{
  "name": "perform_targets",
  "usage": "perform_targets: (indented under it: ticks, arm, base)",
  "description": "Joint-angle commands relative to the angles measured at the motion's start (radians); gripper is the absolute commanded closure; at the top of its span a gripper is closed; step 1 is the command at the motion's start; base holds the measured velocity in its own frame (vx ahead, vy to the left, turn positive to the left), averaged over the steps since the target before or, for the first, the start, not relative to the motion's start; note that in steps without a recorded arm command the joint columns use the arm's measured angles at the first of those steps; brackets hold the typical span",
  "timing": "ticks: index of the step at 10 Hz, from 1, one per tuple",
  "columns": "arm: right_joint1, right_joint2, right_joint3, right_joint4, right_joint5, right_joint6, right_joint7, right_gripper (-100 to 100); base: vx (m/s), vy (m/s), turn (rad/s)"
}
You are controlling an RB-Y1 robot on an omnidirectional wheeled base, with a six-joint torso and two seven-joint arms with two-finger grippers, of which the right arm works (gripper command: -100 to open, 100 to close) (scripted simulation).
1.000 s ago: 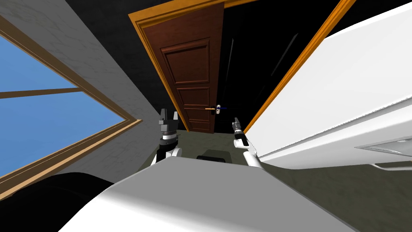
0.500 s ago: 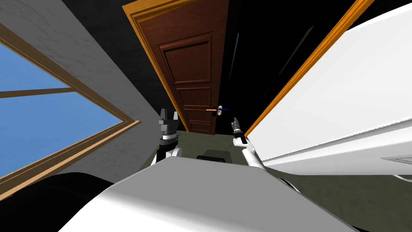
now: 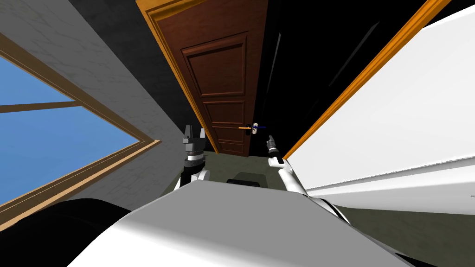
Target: Pull the door open
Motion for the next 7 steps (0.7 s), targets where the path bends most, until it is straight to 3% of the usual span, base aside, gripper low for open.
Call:
perform_targets:
  ticks: [1,7]
  arm:
    - [-0.021,-0.004,0.000,0.036,-0.006,-0.002,-0.001,-100]
    - [-0.095,-0.013,0.002,0.154,-0.028,-0.005,-0.002,-100]
  base:
    - [0.093,0.028,0.017]
    - [0.102,0.028,0.020]
